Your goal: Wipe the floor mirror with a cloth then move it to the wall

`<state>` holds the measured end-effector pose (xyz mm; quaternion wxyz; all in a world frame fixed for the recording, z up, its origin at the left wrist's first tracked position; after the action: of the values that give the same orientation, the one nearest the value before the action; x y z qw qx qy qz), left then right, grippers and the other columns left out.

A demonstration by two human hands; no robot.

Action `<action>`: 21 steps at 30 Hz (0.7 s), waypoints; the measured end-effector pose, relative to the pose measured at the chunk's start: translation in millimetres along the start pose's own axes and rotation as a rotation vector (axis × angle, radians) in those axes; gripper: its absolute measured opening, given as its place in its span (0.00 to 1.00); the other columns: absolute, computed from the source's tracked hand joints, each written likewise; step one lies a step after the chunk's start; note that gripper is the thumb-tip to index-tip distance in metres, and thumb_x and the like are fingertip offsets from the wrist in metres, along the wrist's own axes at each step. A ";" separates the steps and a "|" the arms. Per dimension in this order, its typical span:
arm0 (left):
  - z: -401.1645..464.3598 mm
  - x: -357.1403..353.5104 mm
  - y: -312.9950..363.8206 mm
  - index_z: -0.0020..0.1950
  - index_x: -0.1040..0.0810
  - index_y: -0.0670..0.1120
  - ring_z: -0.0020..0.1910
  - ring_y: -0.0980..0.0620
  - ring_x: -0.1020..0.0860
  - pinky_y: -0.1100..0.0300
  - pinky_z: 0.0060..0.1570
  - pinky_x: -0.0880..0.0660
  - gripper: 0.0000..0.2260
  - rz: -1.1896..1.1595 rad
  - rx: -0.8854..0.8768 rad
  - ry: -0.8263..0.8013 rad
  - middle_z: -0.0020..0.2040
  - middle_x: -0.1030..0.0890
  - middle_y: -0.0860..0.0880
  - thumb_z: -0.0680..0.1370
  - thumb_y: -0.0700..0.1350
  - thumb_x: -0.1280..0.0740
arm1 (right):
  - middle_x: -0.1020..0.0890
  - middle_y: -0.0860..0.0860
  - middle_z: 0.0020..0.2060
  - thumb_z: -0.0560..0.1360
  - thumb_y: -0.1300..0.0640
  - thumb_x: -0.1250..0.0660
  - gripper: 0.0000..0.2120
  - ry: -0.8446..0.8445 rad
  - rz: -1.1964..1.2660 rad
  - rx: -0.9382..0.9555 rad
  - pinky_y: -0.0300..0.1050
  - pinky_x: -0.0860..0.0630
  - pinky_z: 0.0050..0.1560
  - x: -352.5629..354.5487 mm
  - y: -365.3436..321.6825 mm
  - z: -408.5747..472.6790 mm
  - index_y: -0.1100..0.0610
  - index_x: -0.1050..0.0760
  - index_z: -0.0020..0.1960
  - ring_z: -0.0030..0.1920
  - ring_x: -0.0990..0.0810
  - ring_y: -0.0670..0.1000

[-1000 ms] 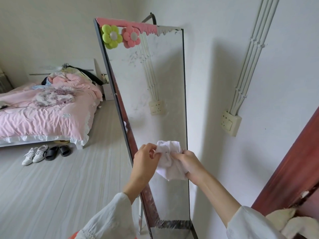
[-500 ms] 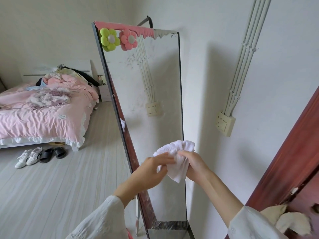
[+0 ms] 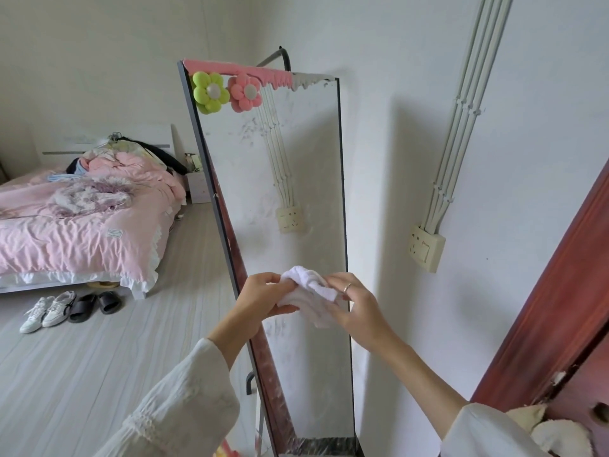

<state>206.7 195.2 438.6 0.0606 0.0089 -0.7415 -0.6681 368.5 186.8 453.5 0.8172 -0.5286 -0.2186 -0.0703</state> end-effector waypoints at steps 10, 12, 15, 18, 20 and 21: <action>-10.8 -26.5 73.6 0.61 0.24 0.47 0.53 0.53 0.20 0.62 0.53 0.23 0.16 0.213 -0.218 -0.350 0.54 0.18 0.45 0.79 0.35 0.44 | 0.18 0.45 0.38 0.70 0.46 0.32 0.11 -0.070 0.219 -0.036 0.36 0.25 0.49 6.5 -35.3 37.6 0.52 0.25 0.47 0.44 0.19 0.43; -12.5 -28.1 88.8 0.63 0.25 0.50 0.57 0.55 0.22 0.61 0.56 0.25 0.19 0.250 -0.273 -0.408 0.57 0.19 0.48 0.79 0.33 0.46 | 0.21 0.53 0.39 0.72 0.52 0.30 0.09 -0.092 0.245 0.018 0.41 0.25 0.51 8.2 -50.8 49.3 0.57 0.27 0.42 0.44 0.20 0.51; -10.8 -23.9 104.6 0.65 0.27 0.49 0.62 0.58 0.26 0.59 0.59 0.29 0.25 0.317 -0.314 -0.412 0.61 0.22 0.51 0.75 0.28 0.49 | 0.30 0.54 0.36 0.70 0.55 0.27 0.16 -0.075 0.287 0.099 0.42 0.28 0.47 13.5 -68.4 66.8 0.59 0.34 0.36 0.37 0.26 0.53; -5.0 -10.2 122.3 0.56 0.23 0.51 0.55 0.58 0.23 0.63 0.51 0.29 0.27 0.342 -0.365 -0.243 0.58 0.21 0.50 0.72 0.27 0.51 | 0.25 0.50 0.38 0.66 0.48 0.30 0.15 0.022 0.276 0.085 0.36 0.28 0.44 28.0 -72.3 79.6 0.59 0.27 0.40 0.40 0.23 0.47; -3.2 5.7 140.7 0.51 0.21 0.51 0.42 0.66 0.24 0.72 0.42 0.29 0.25 0.408 -0.442 -0.058 0.50 0.19 0.53 0.73 0.28 0.50 | 0.25 0.49 0.38 0.65 0.50 0.32 0.16 0.078 0.320 0.119 0.30 0.28 0.39 41.8 -80.9 87.4 0.62 0.28 0.40 0.38 0.24 0.44; -3.6 17.3 153.2 0.49 0.20 0.51 0.38 0.66 0.24 0.75 0.39 0.30 0.23 0.420 -0.508 0.060 0.47 0.19 0.53 0.74 0.29 0.48 | 0.25 0.49 0.38 0.65 0.52 0.32 0.13 0.101 0.334 0.128 0.30 0.28 0.38 48.3 -85.7 92.7 0.61 0.29 0.40 0.38 0.24 0.44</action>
<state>200.2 206.4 592.3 0.2193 -0.1398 -0.5348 -0.8040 355.8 238.4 577.7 0.8594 -0.5004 -0.0907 0.0538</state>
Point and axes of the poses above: each hand's wrist, its own z-axis towards the middle knuckle, its own x-axis out of the back of the hand, y = z × x, the point moved 8 cm from there along z, towards the middle knuckle
